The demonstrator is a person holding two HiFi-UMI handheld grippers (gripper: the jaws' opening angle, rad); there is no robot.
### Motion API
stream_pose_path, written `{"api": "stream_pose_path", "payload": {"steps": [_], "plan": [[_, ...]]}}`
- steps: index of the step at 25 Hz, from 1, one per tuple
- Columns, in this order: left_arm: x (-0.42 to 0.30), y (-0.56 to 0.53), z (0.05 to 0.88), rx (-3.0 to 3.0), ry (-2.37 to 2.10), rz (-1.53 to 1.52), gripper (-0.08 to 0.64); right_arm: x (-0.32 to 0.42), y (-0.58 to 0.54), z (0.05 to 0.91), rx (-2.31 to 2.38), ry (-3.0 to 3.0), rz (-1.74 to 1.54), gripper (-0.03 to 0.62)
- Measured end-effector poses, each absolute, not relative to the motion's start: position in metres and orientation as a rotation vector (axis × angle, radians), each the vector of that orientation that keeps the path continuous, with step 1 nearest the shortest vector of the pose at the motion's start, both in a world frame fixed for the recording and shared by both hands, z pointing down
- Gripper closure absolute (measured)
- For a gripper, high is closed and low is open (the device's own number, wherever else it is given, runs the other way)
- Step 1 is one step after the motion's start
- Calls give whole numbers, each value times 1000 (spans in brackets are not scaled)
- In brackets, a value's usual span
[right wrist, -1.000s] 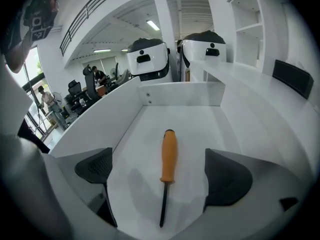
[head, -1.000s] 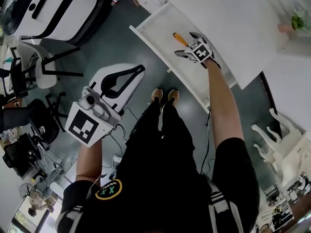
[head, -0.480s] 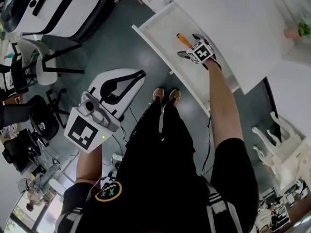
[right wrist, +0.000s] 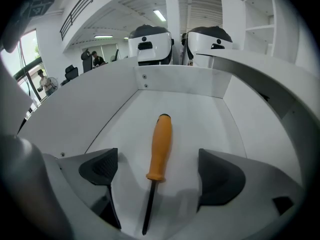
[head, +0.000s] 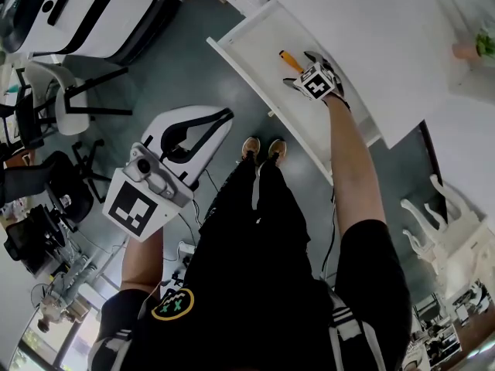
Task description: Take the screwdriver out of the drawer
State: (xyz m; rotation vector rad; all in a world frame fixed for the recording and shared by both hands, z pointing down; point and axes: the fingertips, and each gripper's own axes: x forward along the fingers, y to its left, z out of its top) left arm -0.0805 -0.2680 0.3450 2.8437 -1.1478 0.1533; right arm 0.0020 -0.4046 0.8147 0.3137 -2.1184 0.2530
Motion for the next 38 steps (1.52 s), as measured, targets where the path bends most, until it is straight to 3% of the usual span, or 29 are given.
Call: {"api": "stream_pose_path", "payload": {"steps": [15,26,29,38], "plan": [[-65,-298,353,2869,-1152,118,540,3,-399,814,305,-2143,234,168],[-62,-301,347,2885,-1141,105,540,-5,-393,804,294,-2152,209,368],[-61,-301,347,2888,-1138,106,540,-8,-390,804,296,-2147,212,479],[-54,-297,345,2890,-1138,109,540,-5,-391,802,354,-2169,256,488]]}}
